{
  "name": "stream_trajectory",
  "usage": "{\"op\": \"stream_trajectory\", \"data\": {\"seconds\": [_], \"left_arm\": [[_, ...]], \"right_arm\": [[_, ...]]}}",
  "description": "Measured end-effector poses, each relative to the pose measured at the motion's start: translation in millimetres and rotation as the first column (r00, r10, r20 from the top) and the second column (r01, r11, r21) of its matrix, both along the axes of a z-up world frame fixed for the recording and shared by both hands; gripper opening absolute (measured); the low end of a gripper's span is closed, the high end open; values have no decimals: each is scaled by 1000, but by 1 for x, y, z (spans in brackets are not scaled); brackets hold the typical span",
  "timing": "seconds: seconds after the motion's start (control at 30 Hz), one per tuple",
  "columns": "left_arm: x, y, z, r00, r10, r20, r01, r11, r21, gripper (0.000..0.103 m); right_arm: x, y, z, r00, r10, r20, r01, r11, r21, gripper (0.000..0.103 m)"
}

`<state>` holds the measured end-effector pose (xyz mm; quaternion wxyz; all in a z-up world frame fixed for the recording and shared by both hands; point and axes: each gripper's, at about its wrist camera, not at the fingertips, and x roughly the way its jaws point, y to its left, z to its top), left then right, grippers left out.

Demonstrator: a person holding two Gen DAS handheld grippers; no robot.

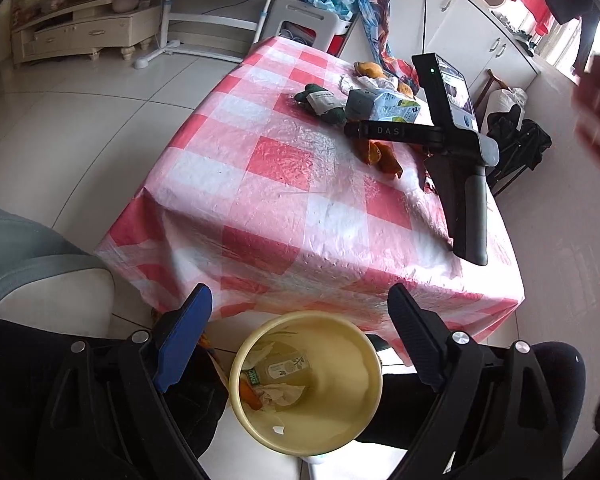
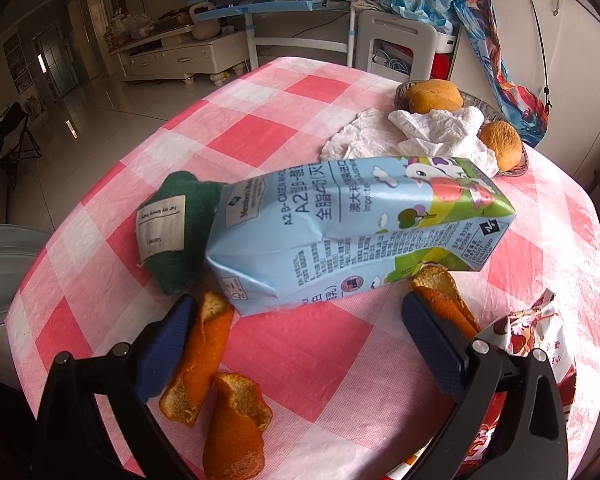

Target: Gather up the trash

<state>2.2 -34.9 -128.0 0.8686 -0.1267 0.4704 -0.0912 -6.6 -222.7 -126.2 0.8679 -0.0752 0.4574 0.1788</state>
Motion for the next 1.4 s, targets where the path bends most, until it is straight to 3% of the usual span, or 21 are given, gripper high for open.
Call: {"op": "stream_trajectory", "data": {"seconds": [0.27, 0.7, 1.4], "left_arm": [[-4, -3, -2, 1000, -12, 1, 12, 1000, 28, 86], [4, -4, -11, 999, -22, -40, 21, 1000, -15, 86], [3, -10, -12, 999, -34, -40, 34, 999, -2, 86]], "right_arm": [[0, 0, 0, 1000, 0, 0, 0, 1000, 0, 97], [0, 0, 0, 1000, 0, 0, 0, 1000, 0, 97], [0, 0, 0, 1000, 0, 0, 0, 1000, 0, 98]]}}
